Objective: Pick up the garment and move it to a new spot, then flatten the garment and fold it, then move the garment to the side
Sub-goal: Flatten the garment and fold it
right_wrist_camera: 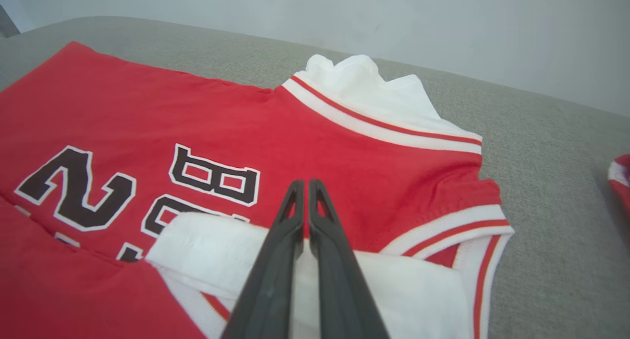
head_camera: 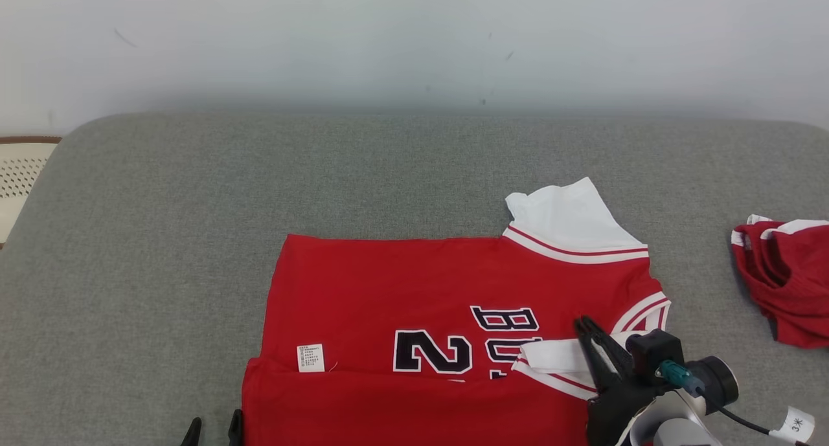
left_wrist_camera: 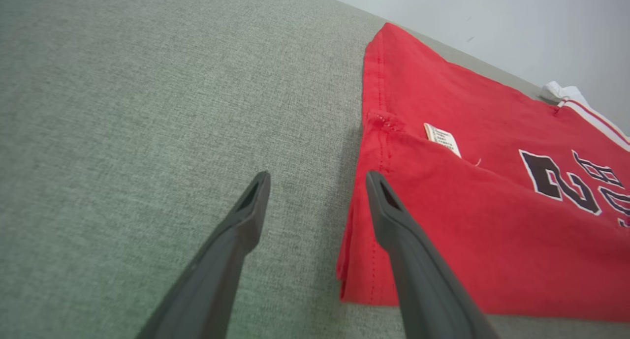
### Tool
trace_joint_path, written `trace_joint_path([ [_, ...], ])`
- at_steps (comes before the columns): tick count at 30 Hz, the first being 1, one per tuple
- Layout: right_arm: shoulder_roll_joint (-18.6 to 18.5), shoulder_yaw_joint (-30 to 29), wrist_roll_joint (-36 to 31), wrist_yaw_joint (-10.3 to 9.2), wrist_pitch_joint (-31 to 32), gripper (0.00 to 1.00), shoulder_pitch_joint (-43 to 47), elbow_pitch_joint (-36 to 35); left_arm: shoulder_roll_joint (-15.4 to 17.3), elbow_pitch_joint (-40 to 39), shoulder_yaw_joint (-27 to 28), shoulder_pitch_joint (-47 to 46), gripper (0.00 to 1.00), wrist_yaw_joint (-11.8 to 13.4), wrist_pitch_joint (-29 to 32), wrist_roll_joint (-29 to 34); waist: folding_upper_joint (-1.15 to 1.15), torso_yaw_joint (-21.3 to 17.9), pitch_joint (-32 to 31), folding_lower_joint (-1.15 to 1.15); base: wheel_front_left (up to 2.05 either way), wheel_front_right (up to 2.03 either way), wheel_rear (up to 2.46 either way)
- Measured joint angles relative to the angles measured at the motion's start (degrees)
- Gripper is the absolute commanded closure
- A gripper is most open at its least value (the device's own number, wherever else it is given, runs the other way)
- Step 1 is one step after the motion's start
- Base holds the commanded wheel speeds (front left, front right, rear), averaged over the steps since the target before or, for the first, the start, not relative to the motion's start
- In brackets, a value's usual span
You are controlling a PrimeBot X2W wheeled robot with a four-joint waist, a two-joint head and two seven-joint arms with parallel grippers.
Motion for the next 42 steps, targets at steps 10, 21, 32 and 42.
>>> trace_joint_path([
  [10,0.3,3.0,2.1,0.00,0.0,0.00,6.6,-4.5,0.0,-0.1,0.4,1.4,0.00,0.0,0.0,-0.1,0.00,-0.5,-1.9,0.00,0.00,0.00,0.00],
  [21,0.4,4.0,4.1,0.00,0.0,1.00,9.8,-5.1,0.0,-0.6,-0.2,2.0,0.00,0.0,0.0,-0.1,0.00,-1.5,-1.6,0.00,0.00,0.00,0.00],
  [32,1.9,4.1,5.7,0.00,0.0,1.00,8.7,-1.9,0.0,0.0,-0.8,1.7,0.00,0.0,0.0,-0.1,0.00,0.3,-0.6,0.00,0.00,0.00,0.00],
  [42,2.6,1.1,6.9,0.00,0.0,1.00,6.1,1.1,0.0,-0.2,-1.2,1.2,0.00,0.0,0.0,0.1,0.00,1.3,0.3,0.00,0.00,0.00,0.00],
])
